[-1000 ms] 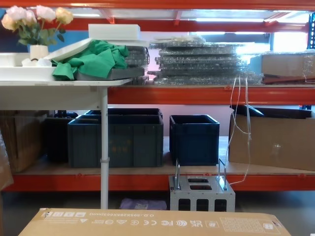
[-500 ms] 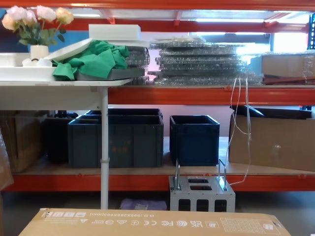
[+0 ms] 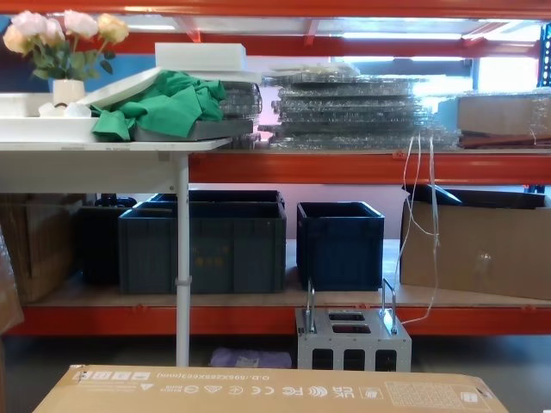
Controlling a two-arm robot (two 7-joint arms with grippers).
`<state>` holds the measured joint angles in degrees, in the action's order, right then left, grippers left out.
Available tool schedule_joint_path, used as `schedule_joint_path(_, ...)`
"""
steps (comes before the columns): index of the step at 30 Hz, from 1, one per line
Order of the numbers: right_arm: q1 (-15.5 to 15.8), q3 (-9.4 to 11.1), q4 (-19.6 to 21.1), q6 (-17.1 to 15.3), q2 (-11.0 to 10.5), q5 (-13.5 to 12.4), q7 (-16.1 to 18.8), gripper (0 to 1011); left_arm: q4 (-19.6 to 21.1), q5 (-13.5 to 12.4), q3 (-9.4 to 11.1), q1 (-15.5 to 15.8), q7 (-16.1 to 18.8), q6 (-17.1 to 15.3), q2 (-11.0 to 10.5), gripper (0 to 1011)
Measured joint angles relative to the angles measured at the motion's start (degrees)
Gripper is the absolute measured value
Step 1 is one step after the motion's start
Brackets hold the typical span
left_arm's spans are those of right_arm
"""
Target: Use one hand to grasp the basket and place it at the designated location.
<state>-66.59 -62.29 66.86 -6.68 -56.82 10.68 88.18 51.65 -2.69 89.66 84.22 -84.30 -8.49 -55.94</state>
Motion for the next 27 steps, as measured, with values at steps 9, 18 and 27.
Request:
schedule_joint_path(9,0.7,0.9,-0.6,-0.3,0.5,0.0,0.1,0,0.0,0.0,0.0,0.0,0.0,0.0,0.0,0)
schedule_joint_path(18,0.9,1.2,-1.5,-0.3,1.3,0.1,0.4,0,0.0,0.0,0.0,0.0,0.0,0.0,0.0,0)
schedule_joint_path(27,1.0,1.1,-2.8,0.0,2.1,0.2,0.9,0,0.0,0.0,0.0,0.0,0.0,0.0,0.0,0)
